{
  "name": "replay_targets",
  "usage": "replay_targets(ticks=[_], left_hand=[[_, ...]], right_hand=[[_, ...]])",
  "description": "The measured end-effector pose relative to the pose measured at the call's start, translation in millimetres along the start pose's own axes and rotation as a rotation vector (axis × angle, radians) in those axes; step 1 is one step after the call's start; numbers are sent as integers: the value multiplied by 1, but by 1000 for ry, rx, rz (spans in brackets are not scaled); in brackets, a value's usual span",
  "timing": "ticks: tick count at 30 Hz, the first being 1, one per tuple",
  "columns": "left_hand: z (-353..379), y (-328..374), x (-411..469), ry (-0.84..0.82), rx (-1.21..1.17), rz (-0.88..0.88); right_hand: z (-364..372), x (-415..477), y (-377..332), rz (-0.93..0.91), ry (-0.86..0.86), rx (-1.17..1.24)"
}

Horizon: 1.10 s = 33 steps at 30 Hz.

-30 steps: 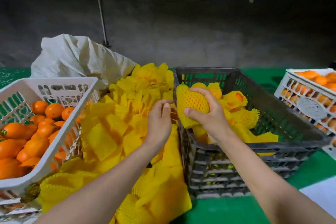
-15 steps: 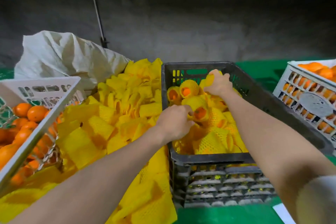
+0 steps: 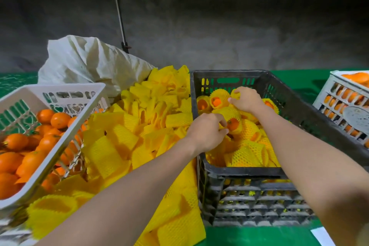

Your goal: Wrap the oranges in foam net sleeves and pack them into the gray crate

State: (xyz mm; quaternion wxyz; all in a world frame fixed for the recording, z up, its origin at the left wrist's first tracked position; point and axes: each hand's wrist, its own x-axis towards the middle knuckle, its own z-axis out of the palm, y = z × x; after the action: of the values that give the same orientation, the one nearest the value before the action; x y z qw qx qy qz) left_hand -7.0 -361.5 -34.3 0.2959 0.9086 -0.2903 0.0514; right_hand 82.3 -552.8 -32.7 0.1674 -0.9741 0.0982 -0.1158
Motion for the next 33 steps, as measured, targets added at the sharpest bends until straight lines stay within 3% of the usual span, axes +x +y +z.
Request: replay_targets(ticks=[5, 8, 10, 13, 16, 20, 22, 25, 28, 31, 33], left_hand=[[-14, -9, -20, 136, -318, 38], [-40, -29, -40, 205, -524, -31], [-67, -51, -55, 291, -633, -110], [-116, -91, -82, 411, -671, -213], [-156, -133, -115, 543, -646, -318], [-185, -178, -161, 651, -591, -438], [-193, -196, -181, 679, -545, -467], [-202, -218, -203, 709, -510, -504], [-205, -234, -212, 706, -526, -527], [-203, -237, -208, 649, -559, -530], [-200, -232, -200, 503, -550, -488]], right_hand=[[-32, -36, -70, -236, 272, 214], [-54, -69, -120, -356, 454, 422], [-58, -90, -154, -428, 482, 556], [-35, -117, -202, -532, 359, 645], [24, -132, -243, -555, 43, 545], [123, -146, -282, -371, -471, 277], [160, -155, -293, -263, -583, 258], [194, -162, -299, -135, -549, 255], [193, -161, -297, -82, -337, 268], [168, -161, -294, 4, -232, 658], [147, -171, -295, 67, -353, 1066]])
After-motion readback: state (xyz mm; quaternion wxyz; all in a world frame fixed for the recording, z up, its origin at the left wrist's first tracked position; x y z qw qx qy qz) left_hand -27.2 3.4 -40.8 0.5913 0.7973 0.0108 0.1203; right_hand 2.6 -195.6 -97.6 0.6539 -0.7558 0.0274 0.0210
